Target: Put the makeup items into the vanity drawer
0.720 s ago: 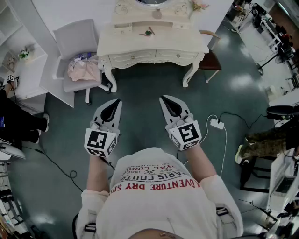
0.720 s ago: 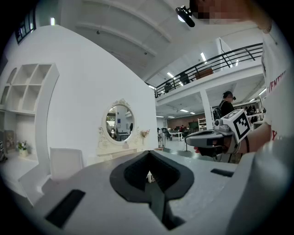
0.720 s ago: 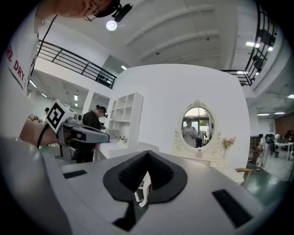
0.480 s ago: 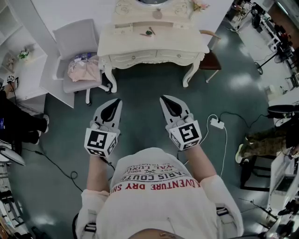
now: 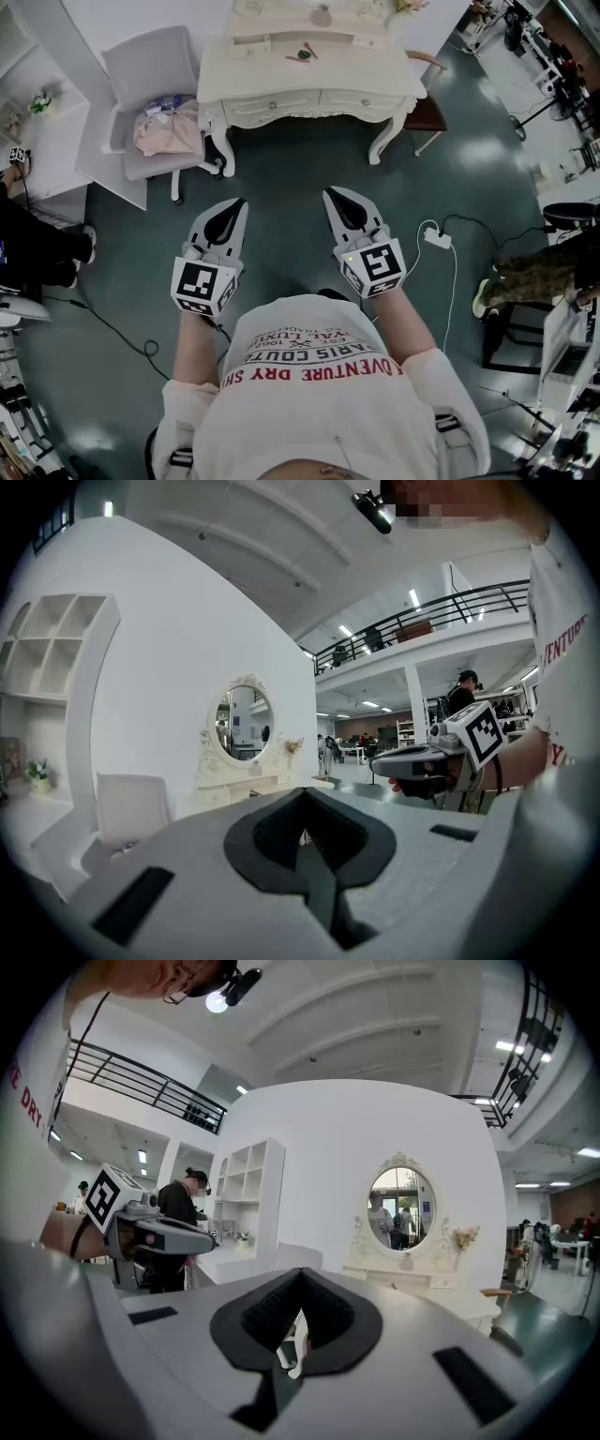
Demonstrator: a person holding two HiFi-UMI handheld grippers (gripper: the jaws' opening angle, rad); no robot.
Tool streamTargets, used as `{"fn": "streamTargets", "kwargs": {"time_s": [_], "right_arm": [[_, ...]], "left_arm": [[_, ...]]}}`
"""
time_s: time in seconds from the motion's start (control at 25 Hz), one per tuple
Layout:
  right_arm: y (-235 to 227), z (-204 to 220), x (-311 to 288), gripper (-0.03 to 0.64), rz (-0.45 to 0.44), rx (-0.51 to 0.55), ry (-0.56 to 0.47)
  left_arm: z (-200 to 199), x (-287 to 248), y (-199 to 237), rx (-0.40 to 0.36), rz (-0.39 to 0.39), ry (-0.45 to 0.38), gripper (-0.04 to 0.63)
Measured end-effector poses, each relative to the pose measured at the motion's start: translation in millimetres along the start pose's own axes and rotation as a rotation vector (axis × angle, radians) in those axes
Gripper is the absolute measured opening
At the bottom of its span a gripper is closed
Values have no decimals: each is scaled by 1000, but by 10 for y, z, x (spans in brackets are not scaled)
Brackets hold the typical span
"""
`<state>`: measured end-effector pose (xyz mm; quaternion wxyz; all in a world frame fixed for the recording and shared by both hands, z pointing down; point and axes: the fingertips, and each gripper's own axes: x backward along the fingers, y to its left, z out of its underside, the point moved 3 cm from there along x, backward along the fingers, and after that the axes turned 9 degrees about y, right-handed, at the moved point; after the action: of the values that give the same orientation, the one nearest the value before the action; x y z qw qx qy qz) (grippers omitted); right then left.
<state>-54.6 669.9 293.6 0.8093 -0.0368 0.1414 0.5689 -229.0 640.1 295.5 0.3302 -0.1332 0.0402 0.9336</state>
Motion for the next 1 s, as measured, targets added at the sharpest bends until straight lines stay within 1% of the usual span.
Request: {"fn": "streamTargets", "kwargs": {"time_s": [0.24,0.44,0.6,0.8,1.0], "right_arm": [[-185,100,-343,-5,-22,-7,30],[-634,147,-823,-5,-55,-6,24],[-1191,92,-1354,-4,-113,-7,24],[-2053,-34,-2027,-4,-178,15,36],[-2855,-65,-2616,-5,-222,19,58]], "left_arm": [[120,-267,221,20,-9,23,3],[91,-787,457,27,-46,24,3],[-89,-1384,697,46,-108,34,3],[-488,-2300,981,70,-146,24,3],[-736,-3175,1236,97,-198,35,3]]}}
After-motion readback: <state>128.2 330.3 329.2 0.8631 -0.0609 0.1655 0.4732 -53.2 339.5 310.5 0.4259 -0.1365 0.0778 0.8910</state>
